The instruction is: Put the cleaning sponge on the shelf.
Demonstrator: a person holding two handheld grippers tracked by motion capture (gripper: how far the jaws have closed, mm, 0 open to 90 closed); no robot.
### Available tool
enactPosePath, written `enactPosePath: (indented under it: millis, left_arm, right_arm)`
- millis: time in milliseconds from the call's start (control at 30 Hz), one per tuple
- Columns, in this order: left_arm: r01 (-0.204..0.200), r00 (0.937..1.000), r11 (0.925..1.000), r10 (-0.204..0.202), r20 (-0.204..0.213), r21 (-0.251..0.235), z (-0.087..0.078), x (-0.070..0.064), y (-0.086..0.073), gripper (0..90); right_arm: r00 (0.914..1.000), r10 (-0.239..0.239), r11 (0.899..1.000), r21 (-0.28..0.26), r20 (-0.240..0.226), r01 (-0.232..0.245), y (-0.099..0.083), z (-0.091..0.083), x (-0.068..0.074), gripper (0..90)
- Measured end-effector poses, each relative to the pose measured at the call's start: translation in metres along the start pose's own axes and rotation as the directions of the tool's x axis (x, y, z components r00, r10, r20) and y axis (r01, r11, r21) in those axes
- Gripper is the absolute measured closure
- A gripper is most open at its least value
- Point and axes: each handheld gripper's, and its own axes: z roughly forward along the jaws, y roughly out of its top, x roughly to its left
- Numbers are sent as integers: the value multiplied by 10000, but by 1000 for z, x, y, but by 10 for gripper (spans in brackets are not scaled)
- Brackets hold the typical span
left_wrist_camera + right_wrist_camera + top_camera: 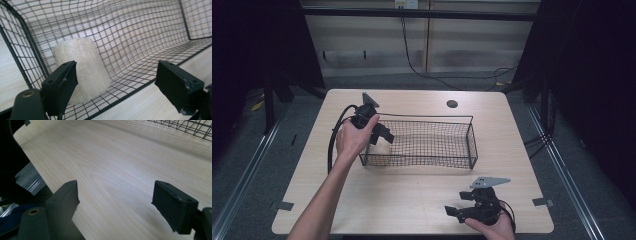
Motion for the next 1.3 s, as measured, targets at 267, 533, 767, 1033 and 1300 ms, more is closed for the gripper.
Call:
enactPosePath:
  millis: [267,533,767,1033,1300]
  left_arm:
    - [-657,9975,9973,666,244,-338,-15,1,-8,178]
    - [-1582,9847,9813,1650,560,-1100,-33,6,-19,188]
    - [-1876,9765,9674,2023,740,-1702,-44,4,-31,188]
    - [-2034,9622,9585,2335,1402,-2000,-47,5,-50,170]
    - [-2266,9493,9491,2654,1684,-2186,-50,2,-68,172]
  right_arm:
    - [10000,10,10000,-3,24,-10,0,0,0,207]
    - [10000,40,10000,-1,65,-40,1,1,0,208]
    - [10000,41,10000,35,84,-42,1,2,0,207]
    - [9999,70,10000,24,81,-70,0,2,-1,208]
    - [9999,138,9999,7,93,-139,0,2,-1,207]
